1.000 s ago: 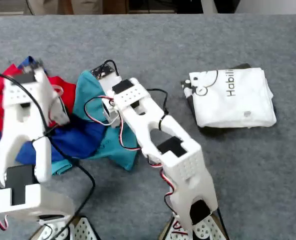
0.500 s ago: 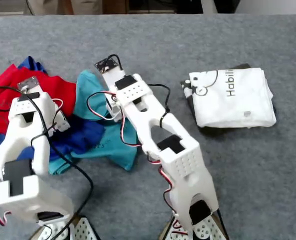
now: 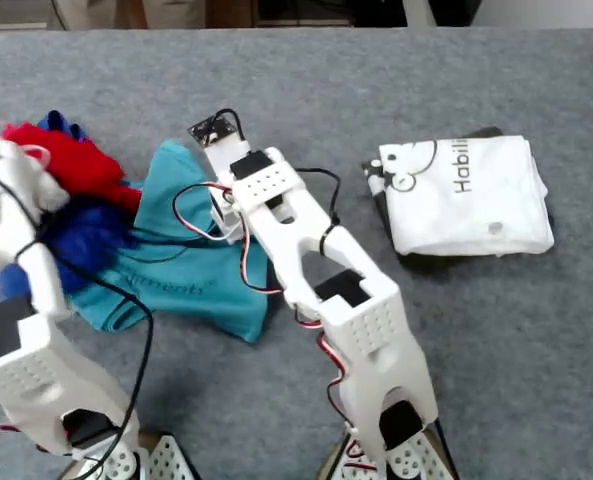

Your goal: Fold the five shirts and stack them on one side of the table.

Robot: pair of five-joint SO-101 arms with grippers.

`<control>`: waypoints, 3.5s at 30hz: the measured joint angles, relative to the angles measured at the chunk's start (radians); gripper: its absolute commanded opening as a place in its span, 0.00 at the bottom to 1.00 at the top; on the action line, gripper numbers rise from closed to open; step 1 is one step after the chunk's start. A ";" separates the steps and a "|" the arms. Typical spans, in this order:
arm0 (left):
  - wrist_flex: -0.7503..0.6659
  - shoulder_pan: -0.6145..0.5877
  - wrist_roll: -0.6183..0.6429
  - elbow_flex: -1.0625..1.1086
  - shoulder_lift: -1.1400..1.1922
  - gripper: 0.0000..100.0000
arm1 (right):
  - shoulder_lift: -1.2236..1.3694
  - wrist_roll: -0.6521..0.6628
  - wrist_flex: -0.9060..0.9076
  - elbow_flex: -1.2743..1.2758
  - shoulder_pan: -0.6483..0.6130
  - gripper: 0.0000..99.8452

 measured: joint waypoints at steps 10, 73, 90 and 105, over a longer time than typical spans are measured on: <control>-0.018 -0.238 -0.005 -0.336 0.233 0.02 | 0.000 0.000 0.000 0.000 0.000 0.03; 0.555 -0.606 -0.387 -0.157 -0.351 0.25 | 0.410 0.110 0.588 -0.939 0.087 0.00; 0.554 -0.195 -0.387 0.328 -0.608 0.25 | -0.284 0.110 0.591 -0.121 0.230 0.00; 0.210 0.350 -0.163 0.789 -0.649 0.25 | -0.433 0.032 0.193 0.249 0.328 0.00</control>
